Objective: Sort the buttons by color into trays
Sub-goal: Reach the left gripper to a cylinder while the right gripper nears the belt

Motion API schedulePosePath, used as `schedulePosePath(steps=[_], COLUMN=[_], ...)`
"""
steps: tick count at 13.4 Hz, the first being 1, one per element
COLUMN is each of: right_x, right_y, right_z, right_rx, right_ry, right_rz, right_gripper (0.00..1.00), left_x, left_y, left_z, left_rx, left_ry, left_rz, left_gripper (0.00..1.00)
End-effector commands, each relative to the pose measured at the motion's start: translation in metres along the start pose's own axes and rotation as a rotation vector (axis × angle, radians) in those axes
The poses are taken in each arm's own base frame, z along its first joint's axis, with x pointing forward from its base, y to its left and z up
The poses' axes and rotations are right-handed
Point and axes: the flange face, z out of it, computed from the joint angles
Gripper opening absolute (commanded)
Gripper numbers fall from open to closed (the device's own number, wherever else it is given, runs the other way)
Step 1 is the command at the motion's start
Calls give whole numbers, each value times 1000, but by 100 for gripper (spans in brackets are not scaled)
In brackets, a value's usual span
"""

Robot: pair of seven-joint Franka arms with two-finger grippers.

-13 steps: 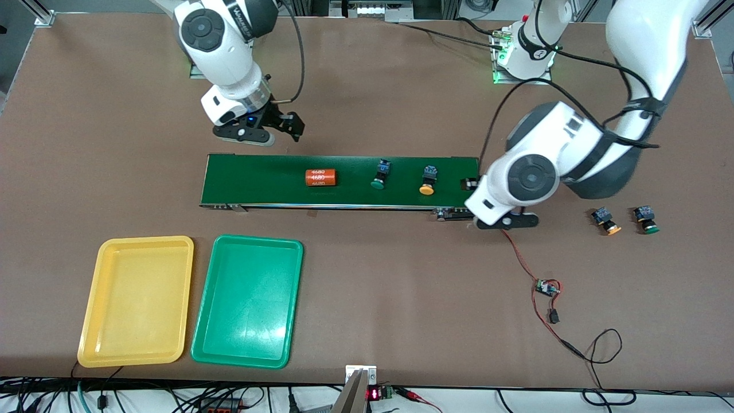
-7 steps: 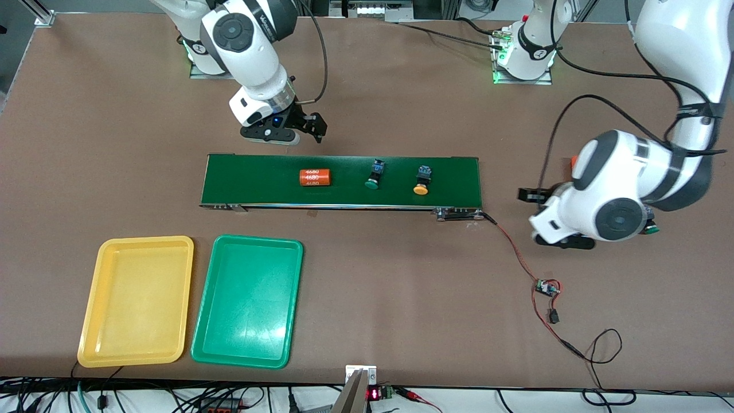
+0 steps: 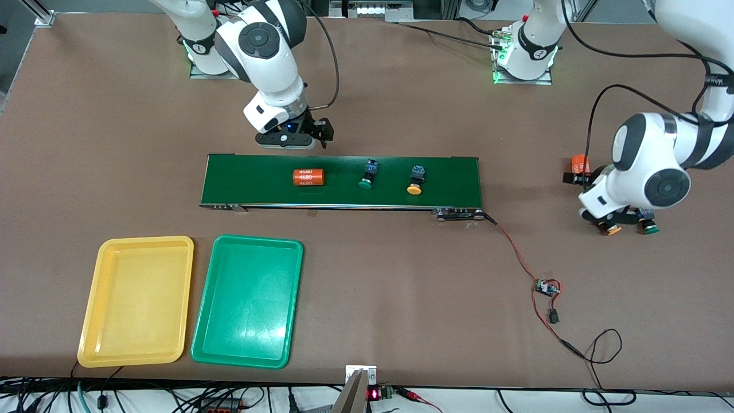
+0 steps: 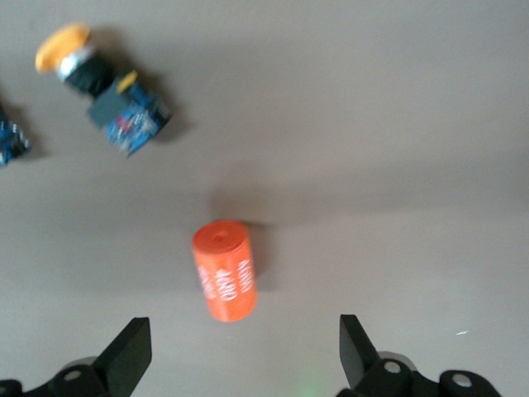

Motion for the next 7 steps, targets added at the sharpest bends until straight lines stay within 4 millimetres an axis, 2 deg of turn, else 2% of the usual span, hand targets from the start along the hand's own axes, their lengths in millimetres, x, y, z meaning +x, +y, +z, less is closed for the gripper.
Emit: schedulePosePath(steps=[1, 3, 7], right_x=[10, 9, 17], right_y=[-31, -44, -56], right_z=[5, 12, 26], right_rx=[-22, -22, -29], right_ry=[-1, -1, 1], right_rz=[26, 33, 65], right_gripper=[100, 100, 100], left_x=[-27, -33, -23], left_y=[-12, -8, -21], left_z=[41, 79, 122], left_rx=[-26, -37, -47], left_ry=[-18, 19, 38], left_rz=[29, 34, 62], left_gripper=[100, 100, 100])
